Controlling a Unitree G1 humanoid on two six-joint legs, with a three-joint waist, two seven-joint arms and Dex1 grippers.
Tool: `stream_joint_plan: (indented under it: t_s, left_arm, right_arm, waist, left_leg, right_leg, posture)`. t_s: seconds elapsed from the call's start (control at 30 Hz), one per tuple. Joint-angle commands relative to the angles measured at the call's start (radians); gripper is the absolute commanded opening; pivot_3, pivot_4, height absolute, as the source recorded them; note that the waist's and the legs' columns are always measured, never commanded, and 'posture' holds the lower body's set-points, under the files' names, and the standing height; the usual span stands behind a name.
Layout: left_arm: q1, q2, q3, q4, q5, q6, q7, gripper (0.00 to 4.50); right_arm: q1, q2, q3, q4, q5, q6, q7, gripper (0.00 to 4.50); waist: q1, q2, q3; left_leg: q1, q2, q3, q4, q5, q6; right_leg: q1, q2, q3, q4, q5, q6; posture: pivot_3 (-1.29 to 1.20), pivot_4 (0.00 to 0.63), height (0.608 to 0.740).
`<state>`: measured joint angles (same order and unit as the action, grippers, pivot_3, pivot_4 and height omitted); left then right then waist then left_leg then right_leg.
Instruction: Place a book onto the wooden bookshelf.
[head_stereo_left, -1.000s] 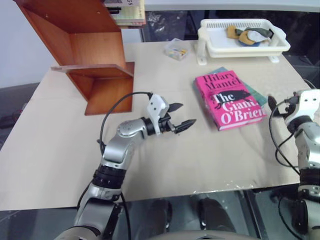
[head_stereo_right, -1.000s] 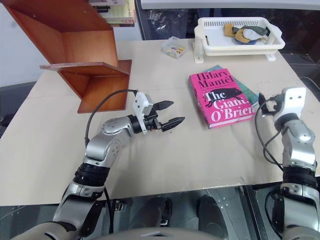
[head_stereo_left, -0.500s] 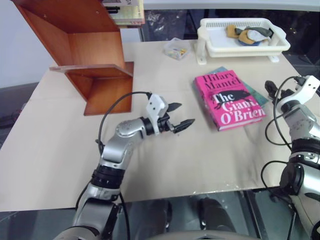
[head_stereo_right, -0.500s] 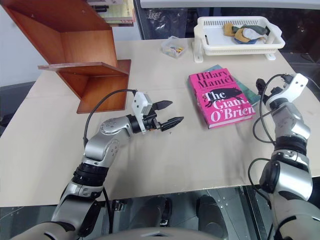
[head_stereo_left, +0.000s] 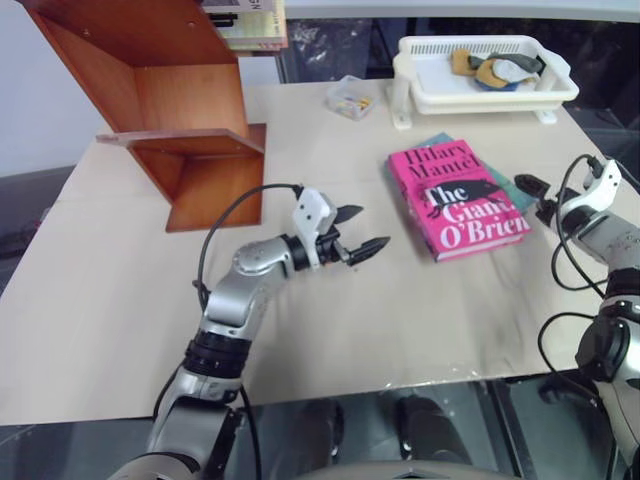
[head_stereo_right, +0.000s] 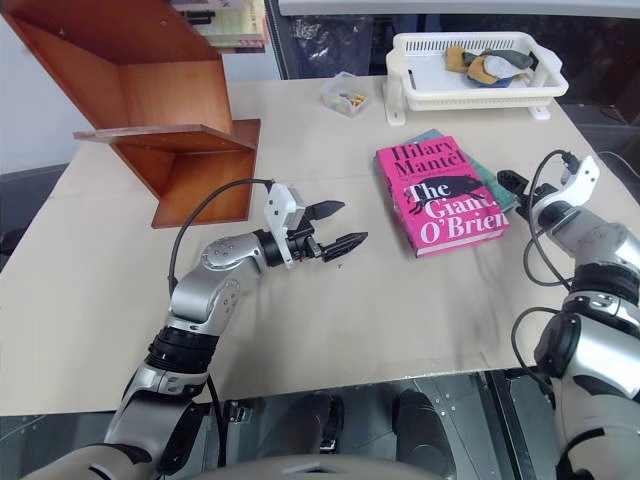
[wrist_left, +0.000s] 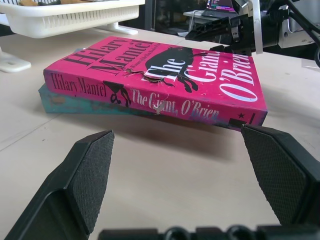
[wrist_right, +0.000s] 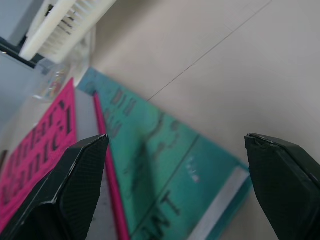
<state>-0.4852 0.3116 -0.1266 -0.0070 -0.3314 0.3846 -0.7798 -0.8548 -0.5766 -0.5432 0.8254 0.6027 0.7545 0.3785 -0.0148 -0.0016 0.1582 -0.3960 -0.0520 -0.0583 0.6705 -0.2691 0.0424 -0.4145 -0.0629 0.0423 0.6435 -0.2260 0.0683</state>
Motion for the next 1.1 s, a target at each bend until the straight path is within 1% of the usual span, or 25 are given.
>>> stream_joint_plan:
  t_s: [0.03, 0.33, 0.47, 0.63, 0.77, 0.93, 1.03, 1.1]
  left_arm:
    - [0.000, -0.001, 0.004, -0.030, 0.004, -0.021, 0.003, 4.49]
    - [0.005, -0.002, 0.005, -0.031, 0.012, -0.021, 0.005, 4.49]
    - [0.002, -0.004, 0.003, -0.024, 0.015, -0.023, 0.003, 4.49]
    - [0.003, -0.002, 0.006, -0.019, 0.016, -0.026, 0.000, 4.49]
    - [0.009, 0.016, 0.021, -0.014, 0.015, -0.027, -0.005, 4.49]
    - [0.023, 0.047, 0.037, -0.012, 0.010, -0.029, -0.010, 4.49]
    - [0.029, 0.058, 0.044, -0.014, 0.007, -0.027, -0.009, 4.49]
    - [0.037, 0.067, 0.051, -0.021, 0.004, -0.026, -0.012, 4.49]
  right_arm:
    - [-0.036, -0.015, -0.013, -0.039, 0.037, 0.047, 0.037, 4.47]
    - [-0.019, -0.026, -0.025, -0.065, 0.073, 0.148, 0.064, 4.47]
    - [0.013, -0.026, -0.030, -0.126, 0.111, 0.253, 0.083, 4.47]
    - [0.077, -0.005, -0.031, -0.259, 0.172, 0.386, 0.091, 4.47]
    - [0.146, 0.045, -0.051, -0.399, 0.242, 0.498, 0.059, 4.47]
    - [0.208, 0.132, -0.105, -0.581, 0.341, 0.628, -0.025, 4.47]
    - [0.225, 0.170, -0.133, -0.651, 0.385, 0.678, -0.076, 4.47]
    - [0.237, 0.176, -0.142, -0.680, 0.395, 0.696, -0.096, 4.47]
  waist:
    - [0.000, 0.000, 0.000]
    - [-0.001, 0.000, 0.000]
    - [0.000, 0.000, 0.000]
    - [0.001, 0.000, 0.000]
    - [0.001, 0.000, 0.000]
    - [0.000, 0.000, 0.000]
    - [0.001, 0.000, 0.000]
    - [0.002, 0.000, 0.000]
  left_leg:
    - [0.000, 0.000, 0.000, 0.000, 0.000, 0.000]
    - [0.000, 0.000, 0.000, 0.000, 0.000, 0.000]
    - [-0.001, 0.000, 0.000, 0.000, 0.000, 0.000]
    - [-0.001, 0.000, 0.000, 0.000, 0.000, 0.000]
    - [-0.001, 0.000, -0.001, 0.000, -0.002, 0.003]
    - [-0.001, 0.001, -0.001, 0.000, -0.001, 0.002]
    - [-0.002, 0.000, -0.001, 0.000, -0.001, 0.002]
    - [-0.002, 0.000, -0.001, 0.000, -0.001, 0.002]
  right_leg:
    - [0.000, 0.000, 0.000, 0.000, 0.000, 0.000]
    - [0.000, 0.000, 0.000, 0.000, 0.000, 0.000]
    - [0.000, 0.000, 0.000, 0.000, 0.000, 0.000]
    - [0.000, 0.000, 0.000, 0.000, 0.000, 0.000]
    - [0.000, -0.001, -0.001, 0.000, 0.000, 0.000]
    - [-0.001, -0.002, 0.000, 0.000, 0.000, 0.000]
    - [-0.003, -0.002, 0.000, 0.001, 0.000, 0.000]
    - [-0.003, -0.002, 0.000, 0.001, 0.000, 0.000]
  posture:
    - [0.00, 0.150, 0.740]
    - [0.00, 0.150, 0.740]
    - [0.00, 0.150, 0.740]
    - [0.00, 0.150, 0.740]
    - [0.00, 0.150, 0.740]
    - [0.00, 0.150, 0.740]
    - [0.00, 0.150, 0.740]
    - [0.00, 0.150, 0.740]
